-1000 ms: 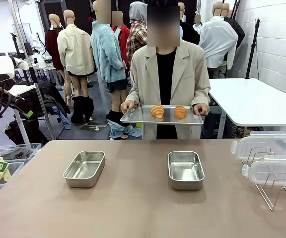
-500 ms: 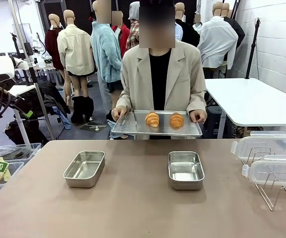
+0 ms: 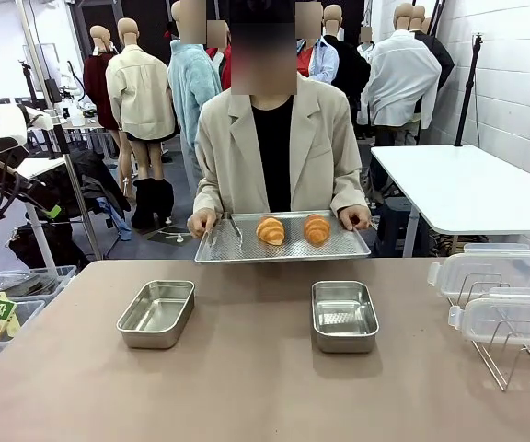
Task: Place the bread in airtight containers.
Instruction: Lift both Airtight Container.
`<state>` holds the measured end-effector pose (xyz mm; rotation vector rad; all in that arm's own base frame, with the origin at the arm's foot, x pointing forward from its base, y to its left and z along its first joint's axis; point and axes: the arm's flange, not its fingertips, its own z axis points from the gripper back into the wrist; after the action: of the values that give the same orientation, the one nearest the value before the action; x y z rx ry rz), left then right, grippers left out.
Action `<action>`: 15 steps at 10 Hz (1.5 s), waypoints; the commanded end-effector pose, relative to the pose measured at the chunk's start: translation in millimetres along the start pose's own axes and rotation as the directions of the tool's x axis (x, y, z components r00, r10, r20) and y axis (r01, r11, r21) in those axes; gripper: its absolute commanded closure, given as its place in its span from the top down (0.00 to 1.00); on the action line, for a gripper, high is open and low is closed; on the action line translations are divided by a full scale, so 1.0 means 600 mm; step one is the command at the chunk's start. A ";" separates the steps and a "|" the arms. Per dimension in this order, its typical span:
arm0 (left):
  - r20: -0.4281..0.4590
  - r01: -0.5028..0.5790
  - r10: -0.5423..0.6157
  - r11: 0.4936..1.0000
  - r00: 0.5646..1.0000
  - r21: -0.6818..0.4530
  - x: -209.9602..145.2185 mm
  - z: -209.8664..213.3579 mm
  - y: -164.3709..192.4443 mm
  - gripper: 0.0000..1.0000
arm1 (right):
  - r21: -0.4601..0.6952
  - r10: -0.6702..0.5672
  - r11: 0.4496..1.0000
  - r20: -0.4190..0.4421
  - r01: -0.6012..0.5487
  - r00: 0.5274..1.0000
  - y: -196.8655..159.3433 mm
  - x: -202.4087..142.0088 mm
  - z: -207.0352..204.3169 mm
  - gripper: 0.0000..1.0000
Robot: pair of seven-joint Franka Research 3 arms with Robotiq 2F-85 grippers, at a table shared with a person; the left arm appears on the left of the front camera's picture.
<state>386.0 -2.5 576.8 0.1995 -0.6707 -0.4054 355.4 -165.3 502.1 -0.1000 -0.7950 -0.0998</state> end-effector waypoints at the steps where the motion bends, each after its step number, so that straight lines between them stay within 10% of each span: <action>1: 0.003 0.002 -0.002 1.000 1.000 0.004 0.001 0.002 0.000 1.00 | 0.007 -0.005 1.000 -0.002 0.005 1.000 -0.002 -0.001 -0.002 1.00; 5: 0.003 0.002 -0.002 1.000 1.000 0.004 0.001 0.002 0.000 1.00 | 0.000 0.000 1.000 0.000 0.000 1.000 0.000 0.000 0.000 1.00; 9: 0.038 -0.132 0.133 0.991 0.990 -0.010 0.053 0.017 -0.052 1.00 | 0.177 0.243 0.952 0.058 -0.250 0.968 0.228 0.130 0.098 1.00; 15: -0.207 -0.346 0.324 0.935 0.923 -0.080 0.043 -0.088 -0.089 1.00 | 0.212 0.429 0.903 -0.467 -0.373 0.773 0.505 0.069 -0.005 1.00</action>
<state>412.4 -59.5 536.1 0.0527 -0.4794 -0.1353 413.8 130.6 507.5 -0.1041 -0.2891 0.3343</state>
